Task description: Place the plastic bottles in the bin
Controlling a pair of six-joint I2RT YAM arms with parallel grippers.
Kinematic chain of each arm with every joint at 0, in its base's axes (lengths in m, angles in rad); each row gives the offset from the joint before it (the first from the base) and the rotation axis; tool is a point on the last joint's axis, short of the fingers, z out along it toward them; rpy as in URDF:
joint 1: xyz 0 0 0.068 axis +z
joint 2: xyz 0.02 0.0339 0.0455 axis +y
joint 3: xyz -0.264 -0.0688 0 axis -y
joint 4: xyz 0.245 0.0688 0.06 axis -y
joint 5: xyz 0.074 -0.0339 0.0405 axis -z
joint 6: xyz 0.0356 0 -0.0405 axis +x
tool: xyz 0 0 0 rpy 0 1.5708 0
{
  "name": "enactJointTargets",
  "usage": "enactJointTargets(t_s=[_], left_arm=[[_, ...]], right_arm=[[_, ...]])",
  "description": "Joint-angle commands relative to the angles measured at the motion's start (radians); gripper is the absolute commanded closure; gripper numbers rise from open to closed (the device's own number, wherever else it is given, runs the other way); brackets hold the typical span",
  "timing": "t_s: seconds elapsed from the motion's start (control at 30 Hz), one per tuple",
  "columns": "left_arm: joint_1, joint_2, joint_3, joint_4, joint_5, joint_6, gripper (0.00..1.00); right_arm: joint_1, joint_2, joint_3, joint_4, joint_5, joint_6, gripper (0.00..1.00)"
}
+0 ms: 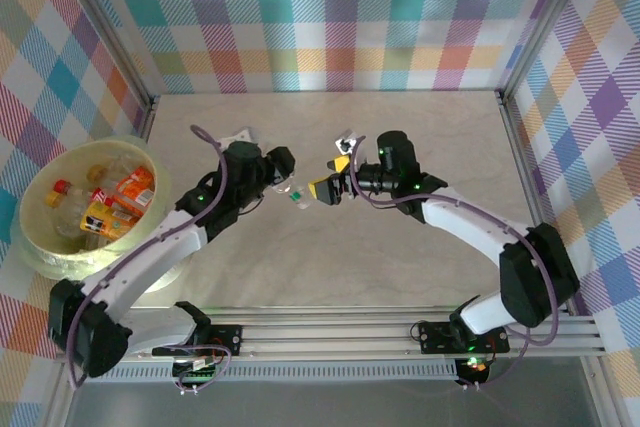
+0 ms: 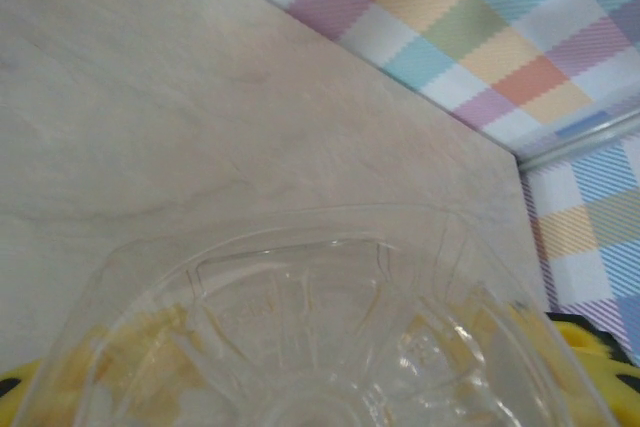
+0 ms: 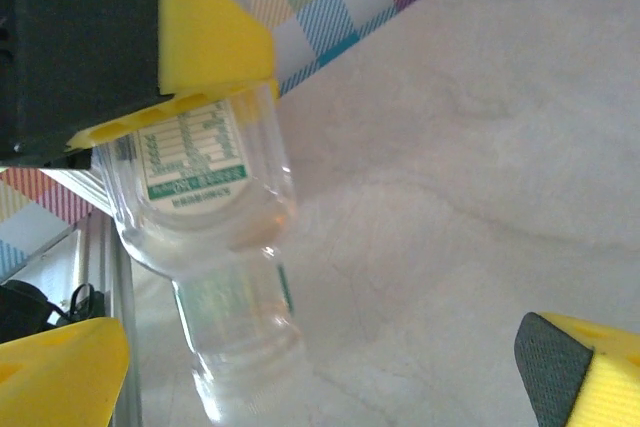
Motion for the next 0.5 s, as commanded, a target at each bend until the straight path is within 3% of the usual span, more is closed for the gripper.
enactJointTargets(t_s=[0.0,0.27,0.47], left_arm=[[0.001,-0.104,0.054,-0.138,-0.158,0.081,0.48],[0.004,-0.285,0.133,-0.336,-0.329,0.164,0.48],[0.003,-0.351,0.297,-0.477,-0.410,0.284,0.48]], right_arm=[[0.004,-0.073,0.003,-0.004,0.048,-0.090,0.00],[0.004,-0.159,-0.049,0.064,0.216,-0.118,0.00],[0.004,-0.150,-0.055,0.062,0.358,-0.114,0.00]])
